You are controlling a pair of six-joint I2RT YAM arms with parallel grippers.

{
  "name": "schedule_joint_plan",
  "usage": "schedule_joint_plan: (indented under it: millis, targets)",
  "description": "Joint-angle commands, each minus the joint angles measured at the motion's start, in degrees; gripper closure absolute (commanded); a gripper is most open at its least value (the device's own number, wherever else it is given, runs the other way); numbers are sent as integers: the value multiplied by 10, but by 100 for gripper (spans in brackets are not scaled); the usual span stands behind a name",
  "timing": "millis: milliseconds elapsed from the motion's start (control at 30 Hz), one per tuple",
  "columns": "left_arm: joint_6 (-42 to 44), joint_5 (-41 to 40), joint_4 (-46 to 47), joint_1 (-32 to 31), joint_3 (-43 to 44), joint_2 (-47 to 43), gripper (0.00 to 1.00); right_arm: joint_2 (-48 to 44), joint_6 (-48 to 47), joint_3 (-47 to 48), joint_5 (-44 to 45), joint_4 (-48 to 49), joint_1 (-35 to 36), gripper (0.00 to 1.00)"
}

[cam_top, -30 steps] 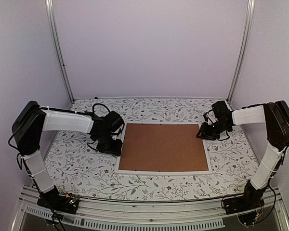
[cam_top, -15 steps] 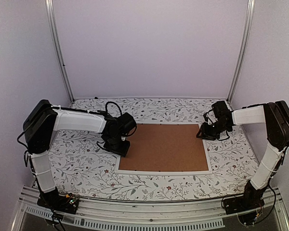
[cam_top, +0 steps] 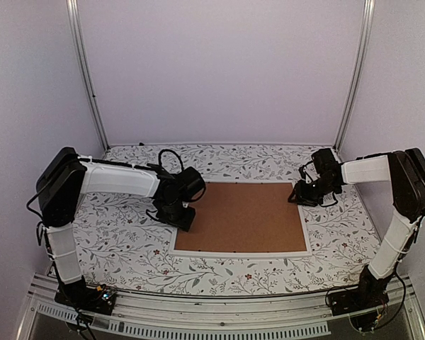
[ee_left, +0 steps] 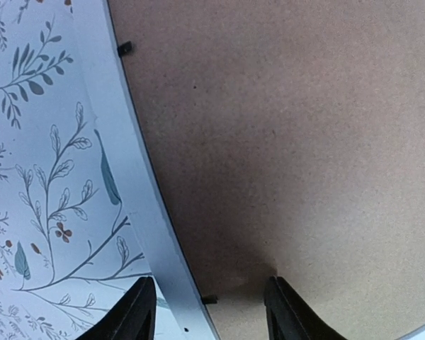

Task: Put the photo into the frame
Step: Press the fastener onto the backboard.

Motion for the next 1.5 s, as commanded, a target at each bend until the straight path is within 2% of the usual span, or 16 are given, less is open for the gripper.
schedule_joint_plan:
  millis: [0, 367, 600, 767, 967, 1300, 1467]
  targets:
    - [8, 63, 64, 36, -26, -36, 45, 7, -4, -22, 28, -87, -9, 57]
    - [15, 106, 122, 102, -60, -40, 45, -23, -23, -21, 37, -110, -41, 56]
    - [18, 111, 131, 104, -60, -26, 46, 4, -24, -17, 17, -92, -41, 61]
    - [20, 127, 142, 105, -63, -8, 46, 17, -24, -9, 3, -87, -40, 62]
    - [14, 160, 166, 101, -72, 1, 47, 23, -20, -23, -55, -60, -39, 63]
    - [19, 139, 170, 109, -93, -31, 45, -21, -42, -10, -22, -97, -90, 60]
    - [22, 173, 177, 111, -94, -20, 46, -34, -36, -22, -85, -80, -91, 58]
